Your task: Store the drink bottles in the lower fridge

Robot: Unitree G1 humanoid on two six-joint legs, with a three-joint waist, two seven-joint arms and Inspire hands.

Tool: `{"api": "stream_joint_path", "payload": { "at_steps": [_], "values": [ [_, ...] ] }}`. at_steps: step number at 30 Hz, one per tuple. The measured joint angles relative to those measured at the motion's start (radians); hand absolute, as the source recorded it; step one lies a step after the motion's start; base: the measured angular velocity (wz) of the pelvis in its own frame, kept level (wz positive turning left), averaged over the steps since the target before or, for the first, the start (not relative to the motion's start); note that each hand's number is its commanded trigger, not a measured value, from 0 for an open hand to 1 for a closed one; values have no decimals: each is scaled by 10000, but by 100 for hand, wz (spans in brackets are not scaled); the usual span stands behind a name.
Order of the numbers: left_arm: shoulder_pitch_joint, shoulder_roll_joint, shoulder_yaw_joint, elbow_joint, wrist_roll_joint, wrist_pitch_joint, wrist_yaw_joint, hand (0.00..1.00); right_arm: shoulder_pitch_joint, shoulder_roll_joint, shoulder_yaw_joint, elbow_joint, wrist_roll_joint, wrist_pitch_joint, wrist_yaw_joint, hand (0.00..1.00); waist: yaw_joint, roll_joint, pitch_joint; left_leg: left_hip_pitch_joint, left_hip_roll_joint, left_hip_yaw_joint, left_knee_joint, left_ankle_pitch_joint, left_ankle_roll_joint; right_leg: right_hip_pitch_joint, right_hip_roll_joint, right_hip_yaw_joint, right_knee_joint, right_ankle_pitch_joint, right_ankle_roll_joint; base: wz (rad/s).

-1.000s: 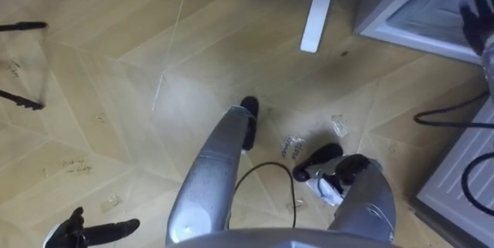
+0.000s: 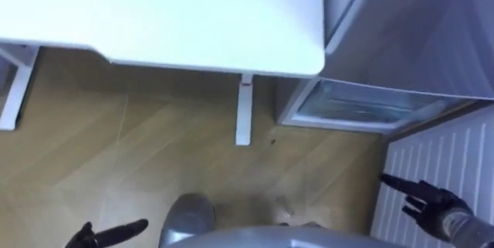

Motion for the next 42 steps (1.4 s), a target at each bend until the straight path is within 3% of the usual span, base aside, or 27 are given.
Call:
{"api": "stream_joint_path", "payload": {
  "at_steps": [4,8,15,19,20,23,27,32,36,39,42],
  "values": [
    [185,-282,197,-1,0,22,127,0,452,399,-117,-500,8,25,-67,0,-189,-71,-42,910,-16,232,-563,39,-92,588,114,159,-405,19,53,-15],
    [337,-677,379,13,-2,89,146,0,595,750,-500,-585,-324,22,-122,0,-424,-76,-26,1720,-88,336,-919,28,-109,1272,134,257,-649,46,115,-7],
    [313,-783,386,42,0,93,167,0,645,933,-709,-714,-760,61,-114,0,-774,-105,-13,2373,-182,352,-1229,28,-109,1897,144,305,-1001,105,236,-2],
    [386,-789,835,135,106,169,227,0,834,953,-1685,-1534,-1734,153,-552,0,-1030,-91,0,2650,-183,455,-1342,26,-111,2108,159,400,-1021,120,260,-4],
    [439,-794,938,133,276,171,305,0,835,952,-1927,-1876,-2052,143,-776,0,-1182,-68,34,2705,-182,462,-1427,11,-133,2132,174,430,-1025,120,260,-8],
    [443,-861,1190,65,675,185,500,0,928,954,-2448,-3546,-3252,174,-1460,0,-1482,-67,-28,2726,-189,510,-1510,10,-129,2111,187,571,-1057,120,266,-9],
    [426,-895,1606,67,1269,172,687,0,1050,947,-3074,-5630,-4870,53,-2649,0,-1593,-26,-120,2886,-191,632,-1539,34,-115,2130,246,814,-1149,203,265,-10],
    [321,-989,2282,32,1678,168,696,0,1204,944,-3842,-8447,-6161,-410,-4392,0,-1767,-20,-150,2937,-180,828,-1616,33,-117,2021,267,1064,-1140,207,266,-12],
    [327,-1029,2673,-172,1958,136,697,0,1314,942,-4640,-9532,-7238,-551,-5654,0,-1853,-171,-135,2994,-193,896,-1734,34,-117,1962,274,1129,-1141,210,272,-5],
    [338,-1024,2780,-74,2019,-213,655,0,1616,906,-5386,-10529,-7853,-1207,-6605,0,-1929,-246,-141,2999,-191,911,-1817,34,-118,1975,287,1129,-1182,213,277,0],
    [500,-1028,2868,-21,2083,-314,652,0,1642,858,-5892,-10936,-7912,-1476,-7118,0,-2045,-269,-153,3002,-187,967,-1831,34,-119,1957,295,1179,-1188,213,277,-6]
  ]
}}
